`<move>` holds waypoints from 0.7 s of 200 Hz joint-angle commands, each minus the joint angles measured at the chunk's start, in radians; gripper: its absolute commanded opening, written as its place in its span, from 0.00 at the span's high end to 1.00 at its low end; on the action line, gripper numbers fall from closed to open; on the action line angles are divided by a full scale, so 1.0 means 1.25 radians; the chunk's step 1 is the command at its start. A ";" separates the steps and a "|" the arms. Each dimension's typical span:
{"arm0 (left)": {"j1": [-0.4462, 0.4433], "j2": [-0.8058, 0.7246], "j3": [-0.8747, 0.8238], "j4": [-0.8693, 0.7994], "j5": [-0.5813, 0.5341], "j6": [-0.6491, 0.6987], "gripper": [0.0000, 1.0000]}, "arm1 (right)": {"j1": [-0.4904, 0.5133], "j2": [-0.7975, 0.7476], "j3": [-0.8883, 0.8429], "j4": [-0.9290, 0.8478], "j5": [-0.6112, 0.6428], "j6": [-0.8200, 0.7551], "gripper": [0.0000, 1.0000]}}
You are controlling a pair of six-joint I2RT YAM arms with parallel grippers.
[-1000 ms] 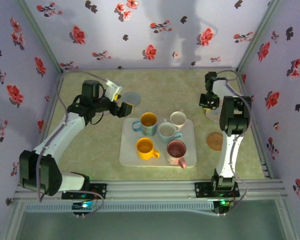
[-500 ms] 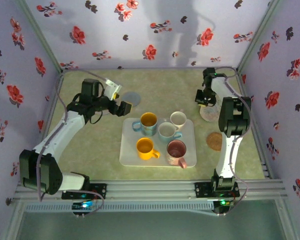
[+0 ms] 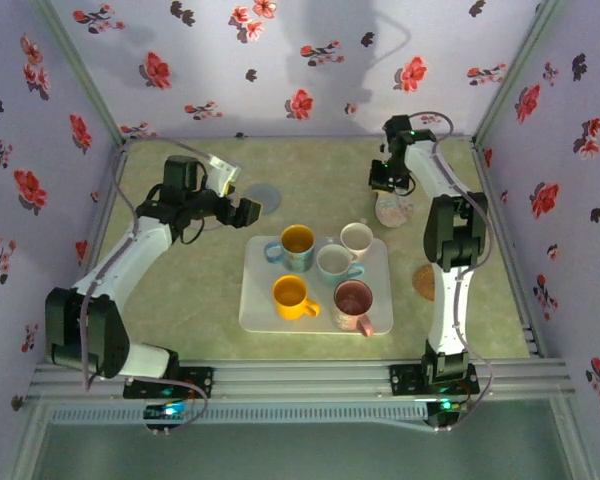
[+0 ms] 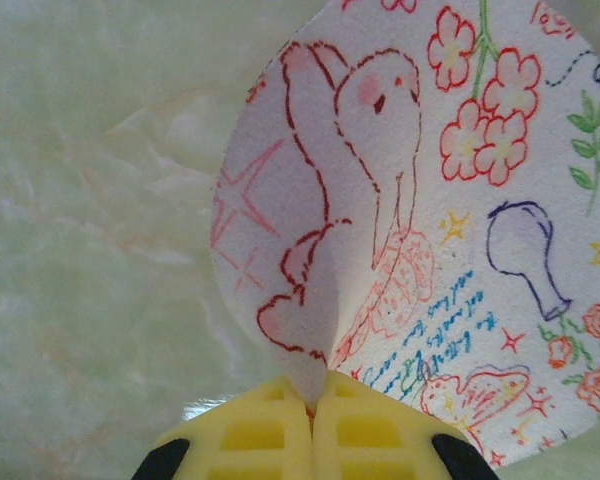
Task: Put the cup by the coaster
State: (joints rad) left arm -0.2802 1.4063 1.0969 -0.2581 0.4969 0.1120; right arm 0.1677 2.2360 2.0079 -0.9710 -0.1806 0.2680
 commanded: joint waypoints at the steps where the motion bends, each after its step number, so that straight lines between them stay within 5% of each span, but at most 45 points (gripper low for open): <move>1: 0.011 0.014 0.007 0.030 0.001 0.009 0.01 | 0.024 0.036 0.050 -0.023 -0.047 0.022 1.00; 140: 0.055 0.029 0.003 0.021 0.048 0.028 0.00 | 0.116 0.178 0.226 0.000 -0.132 0.086 1.00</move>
State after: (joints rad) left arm -0.2211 1.4300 1.0969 -0.2424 0.5289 0.1165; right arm 0.2951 2.4256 2.2372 -0.9741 -0.2966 0.3496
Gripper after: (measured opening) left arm 0.994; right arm 0.063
